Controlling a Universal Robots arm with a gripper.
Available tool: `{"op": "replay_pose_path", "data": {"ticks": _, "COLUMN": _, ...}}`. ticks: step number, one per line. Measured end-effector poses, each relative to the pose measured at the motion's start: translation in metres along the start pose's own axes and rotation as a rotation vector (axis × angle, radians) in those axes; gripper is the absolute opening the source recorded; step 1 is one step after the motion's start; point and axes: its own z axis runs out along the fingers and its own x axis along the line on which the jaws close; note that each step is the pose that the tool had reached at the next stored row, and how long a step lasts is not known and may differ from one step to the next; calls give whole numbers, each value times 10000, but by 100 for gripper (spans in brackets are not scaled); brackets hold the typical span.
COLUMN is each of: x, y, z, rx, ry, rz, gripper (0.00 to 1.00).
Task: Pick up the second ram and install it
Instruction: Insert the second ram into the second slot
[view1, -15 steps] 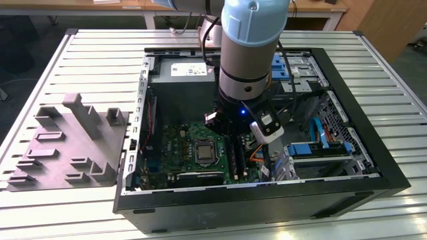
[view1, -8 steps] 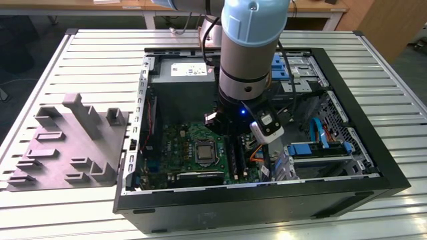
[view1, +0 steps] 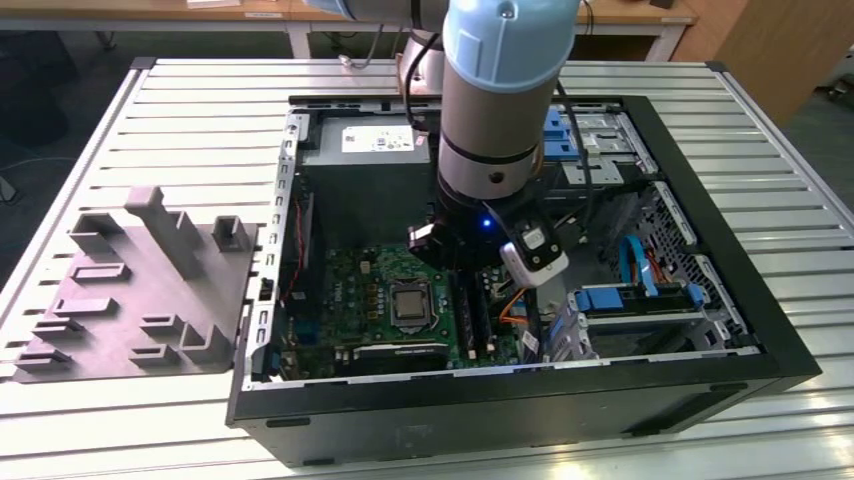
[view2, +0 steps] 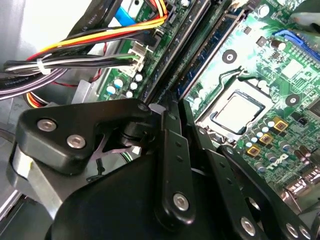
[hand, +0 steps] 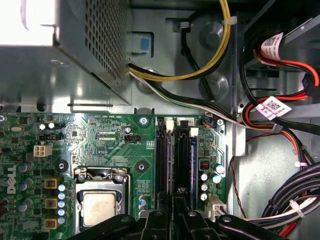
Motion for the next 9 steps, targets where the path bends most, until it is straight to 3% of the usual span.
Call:
{"op": "replay_pose_path", "data": {"ticks": 5, "x": -3, "y": 3, "z": -110, "rx": 1, "ry": 0, "rz": 0, "gripper": 19}}
{"op": "replay_pose_path", "data": {"ticks": 9, "x": -3, "y": 3, "z": -120, "rx": -2, "ry": -1, "rz": 0, "gripper": 19}}
